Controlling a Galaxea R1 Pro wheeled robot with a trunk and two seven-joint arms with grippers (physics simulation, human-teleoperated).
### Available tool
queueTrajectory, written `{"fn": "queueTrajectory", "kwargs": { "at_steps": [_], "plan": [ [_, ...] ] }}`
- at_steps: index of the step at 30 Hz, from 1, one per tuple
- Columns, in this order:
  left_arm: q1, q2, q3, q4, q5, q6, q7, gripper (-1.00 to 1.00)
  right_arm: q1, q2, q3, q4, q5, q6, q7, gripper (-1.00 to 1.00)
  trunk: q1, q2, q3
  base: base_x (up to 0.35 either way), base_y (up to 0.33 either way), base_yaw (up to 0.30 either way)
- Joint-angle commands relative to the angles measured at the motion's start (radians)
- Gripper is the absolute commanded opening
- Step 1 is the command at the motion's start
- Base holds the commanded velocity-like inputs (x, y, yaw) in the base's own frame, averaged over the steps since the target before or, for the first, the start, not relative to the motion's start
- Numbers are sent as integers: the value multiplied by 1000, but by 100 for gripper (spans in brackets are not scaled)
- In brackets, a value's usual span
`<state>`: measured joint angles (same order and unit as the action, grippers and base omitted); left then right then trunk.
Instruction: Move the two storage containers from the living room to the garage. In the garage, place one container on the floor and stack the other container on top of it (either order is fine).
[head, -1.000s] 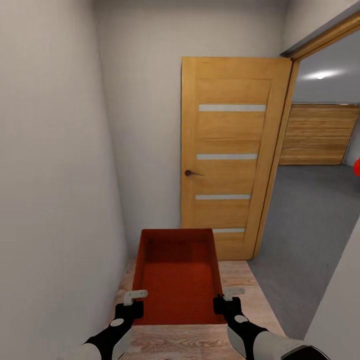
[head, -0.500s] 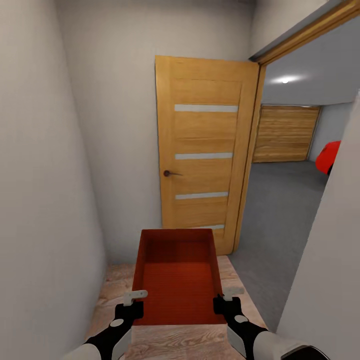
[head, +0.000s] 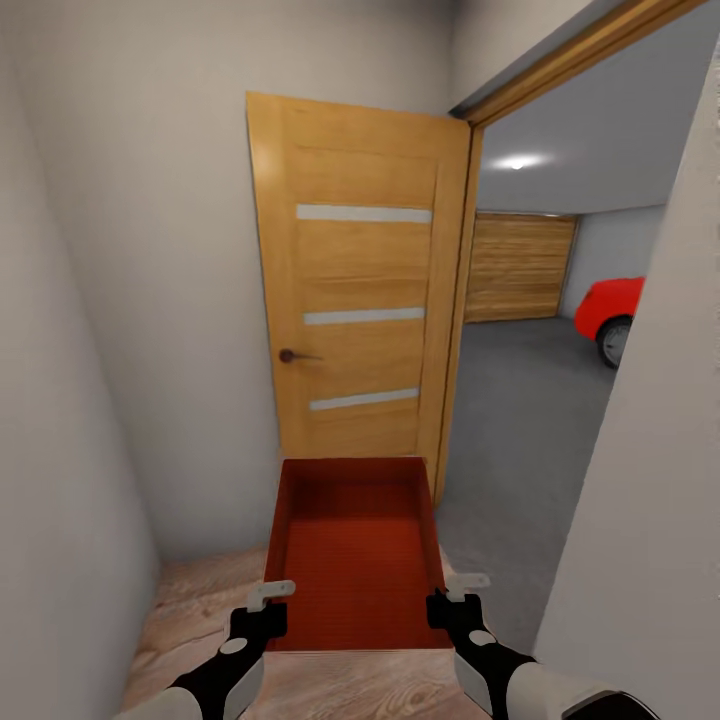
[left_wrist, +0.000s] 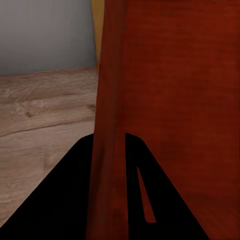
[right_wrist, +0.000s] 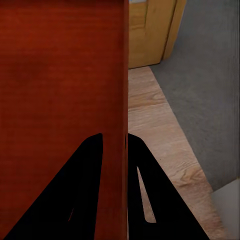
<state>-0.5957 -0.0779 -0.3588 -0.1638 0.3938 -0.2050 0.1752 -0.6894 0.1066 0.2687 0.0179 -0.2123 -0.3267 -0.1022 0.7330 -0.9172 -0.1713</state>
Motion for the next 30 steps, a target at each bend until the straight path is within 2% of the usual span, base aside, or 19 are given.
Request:
{"fn": "queueTrajectory", "kwargs": {
  "at_steps": [1, 21, 30],
  "plan": [
    [-1, 12, 53, -5, 25, -2, 10, -100, -1, 1, -71, 1, 13, 0, 2, -100, 1, -1, -1, 320, 0, -255],
    [-1, 13, 52, -4, 25, -2, 10, -100, -1, 1, -71, 1, 14, 0, 2, -100, 1, -1, -1, 320, 0, -251],
    [-1, 12, 52, -5, 24, -2, 9, -100, -1, 1, -71, 1, 13, 0, 3, -100, 1, -1, -1, 320, 0, -44]
  ]
}}
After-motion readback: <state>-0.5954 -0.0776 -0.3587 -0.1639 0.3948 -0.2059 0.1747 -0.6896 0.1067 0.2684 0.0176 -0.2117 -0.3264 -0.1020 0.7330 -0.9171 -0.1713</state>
